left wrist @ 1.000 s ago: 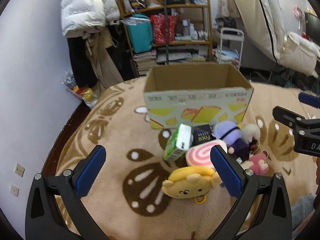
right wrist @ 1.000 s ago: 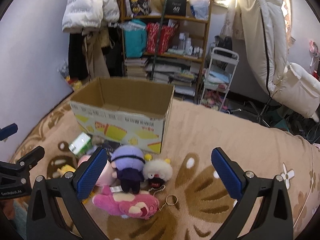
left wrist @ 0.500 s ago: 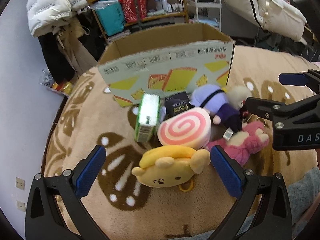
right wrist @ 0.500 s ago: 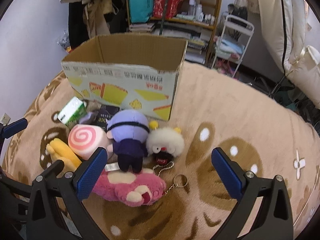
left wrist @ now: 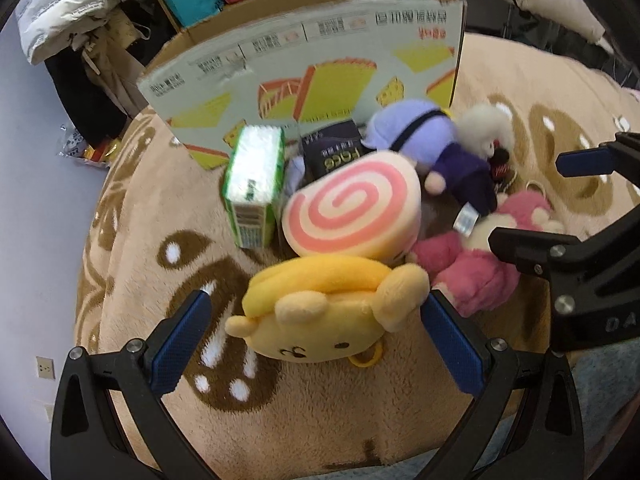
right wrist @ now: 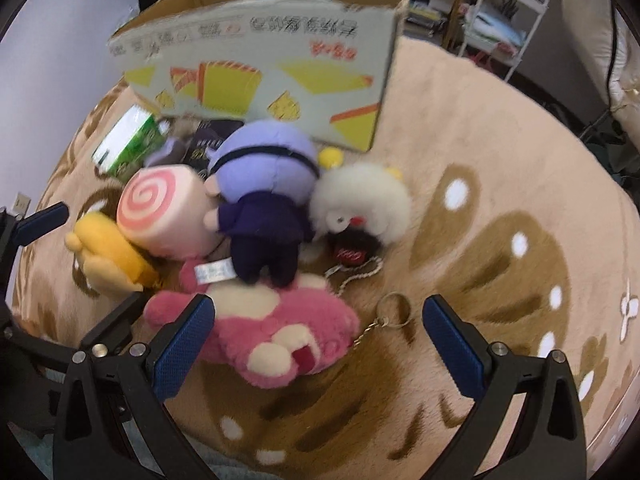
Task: Organize soft objects
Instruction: 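Lower the left tool onto the yellow plush dog while the right tool lowers onto the pink bear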
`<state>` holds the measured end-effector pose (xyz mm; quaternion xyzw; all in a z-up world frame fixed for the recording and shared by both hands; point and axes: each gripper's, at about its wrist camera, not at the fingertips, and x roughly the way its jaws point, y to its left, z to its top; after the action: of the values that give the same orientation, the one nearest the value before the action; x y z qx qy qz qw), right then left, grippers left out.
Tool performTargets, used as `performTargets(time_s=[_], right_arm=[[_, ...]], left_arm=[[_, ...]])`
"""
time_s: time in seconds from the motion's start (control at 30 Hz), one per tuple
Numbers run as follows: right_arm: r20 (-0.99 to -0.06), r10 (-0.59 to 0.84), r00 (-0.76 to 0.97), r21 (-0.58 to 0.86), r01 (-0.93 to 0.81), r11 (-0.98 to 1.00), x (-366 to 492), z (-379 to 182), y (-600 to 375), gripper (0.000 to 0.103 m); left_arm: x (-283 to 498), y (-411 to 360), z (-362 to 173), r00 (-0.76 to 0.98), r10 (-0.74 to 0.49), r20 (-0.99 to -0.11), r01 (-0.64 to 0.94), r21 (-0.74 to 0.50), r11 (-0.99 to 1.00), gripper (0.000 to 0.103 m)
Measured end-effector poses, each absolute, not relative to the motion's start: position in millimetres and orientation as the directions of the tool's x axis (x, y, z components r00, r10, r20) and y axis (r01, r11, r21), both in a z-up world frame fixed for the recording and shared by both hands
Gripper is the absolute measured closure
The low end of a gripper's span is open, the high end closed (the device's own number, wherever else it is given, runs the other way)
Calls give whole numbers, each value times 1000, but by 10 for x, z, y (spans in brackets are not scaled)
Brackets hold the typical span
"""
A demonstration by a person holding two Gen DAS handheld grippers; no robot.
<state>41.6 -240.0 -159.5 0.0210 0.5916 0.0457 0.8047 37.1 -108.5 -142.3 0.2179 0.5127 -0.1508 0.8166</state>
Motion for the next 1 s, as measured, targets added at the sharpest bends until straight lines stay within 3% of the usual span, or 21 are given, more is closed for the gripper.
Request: performTargets(time_s=[0.17,0.43,0.57,1.0], right_arm=[[-953,150,262,137,-69,988,418,-1656,-2340,3],[-958,219,183,212,-55,976,389,-1805,-2321,7],[-950,268,163,262,-54,963,395,-1845,-2307,21],[-949,265,171,258,-61,964,408,-1724,-2395,34]], left_arm=[[387,-1073,-1487,409,-9,-913,464,199,863,2],[427,-1049,-1538,382,-13,-924,459,178,871,16],[411,-1058,-1531,403,-12,-915,459,191,867,21],[380,-1047,-1508,399,-26,-916,454,173,874,31]])
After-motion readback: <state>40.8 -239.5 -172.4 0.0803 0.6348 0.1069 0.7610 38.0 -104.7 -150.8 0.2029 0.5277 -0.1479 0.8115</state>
